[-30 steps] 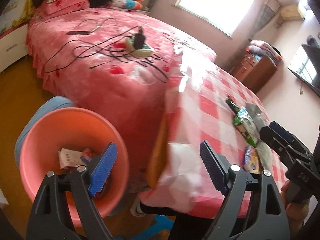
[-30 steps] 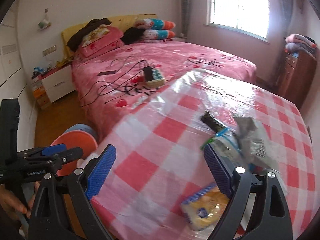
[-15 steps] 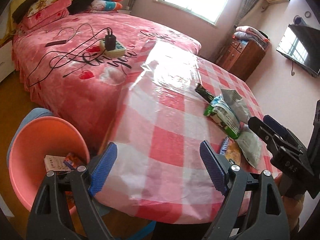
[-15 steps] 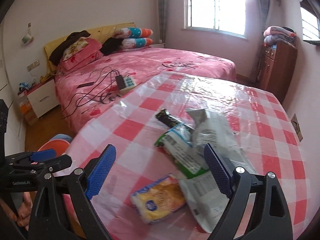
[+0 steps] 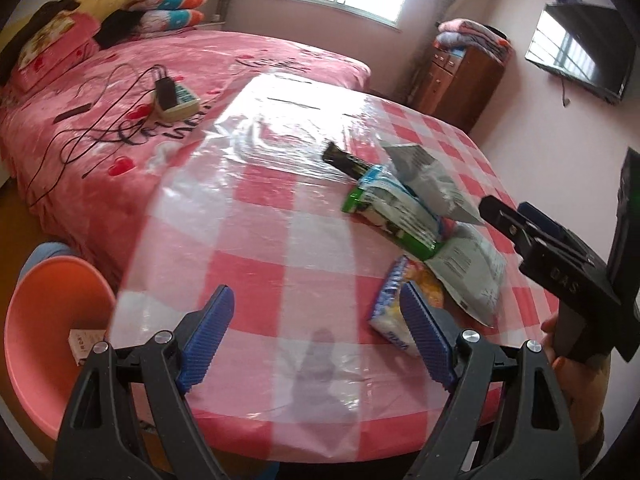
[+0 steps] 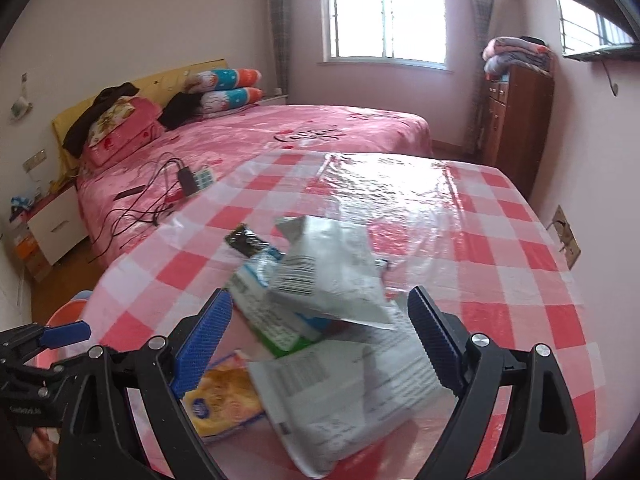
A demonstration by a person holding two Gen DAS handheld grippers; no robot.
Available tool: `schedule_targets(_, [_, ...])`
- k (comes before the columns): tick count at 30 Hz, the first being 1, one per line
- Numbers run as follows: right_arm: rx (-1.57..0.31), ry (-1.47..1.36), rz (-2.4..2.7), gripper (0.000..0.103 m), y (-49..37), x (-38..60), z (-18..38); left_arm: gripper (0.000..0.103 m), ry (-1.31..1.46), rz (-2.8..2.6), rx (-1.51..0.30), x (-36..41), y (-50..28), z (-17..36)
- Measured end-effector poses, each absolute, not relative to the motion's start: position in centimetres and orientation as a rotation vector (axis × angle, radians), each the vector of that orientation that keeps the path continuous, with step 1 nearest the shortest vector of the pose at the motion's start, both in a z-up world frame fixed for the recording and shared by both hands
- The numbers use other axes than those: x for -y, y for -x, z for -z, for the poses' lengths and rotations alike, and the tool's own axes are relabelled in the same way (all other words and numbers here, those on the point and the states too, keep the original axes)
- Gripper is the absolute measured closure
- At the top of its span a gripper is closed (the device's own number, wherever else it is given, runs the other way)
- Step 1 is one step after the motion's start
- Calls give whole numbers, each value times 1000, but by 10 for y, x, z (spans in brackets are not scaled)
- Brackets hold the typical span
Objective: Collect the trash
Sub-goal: 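Grasp a grey packet with the right tool while the left tool grasps the yellow bread bag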
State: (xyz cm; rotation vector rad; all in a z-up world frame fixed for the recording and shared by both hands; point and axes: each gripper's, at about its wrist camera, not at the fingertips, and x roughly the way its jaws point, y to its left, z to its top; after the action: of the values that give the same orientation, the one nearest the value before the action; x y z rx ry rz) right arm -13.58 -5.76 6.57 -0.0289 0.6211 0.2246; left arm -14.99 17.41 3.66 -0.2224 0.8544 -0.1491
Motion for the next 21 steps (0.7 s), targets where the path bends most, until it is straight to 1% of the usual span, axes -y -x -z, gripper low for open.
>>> schedule_targets(21, [-658,-11,-122,14,116,112,-50,18,122,303,-910,-97,141,-33])
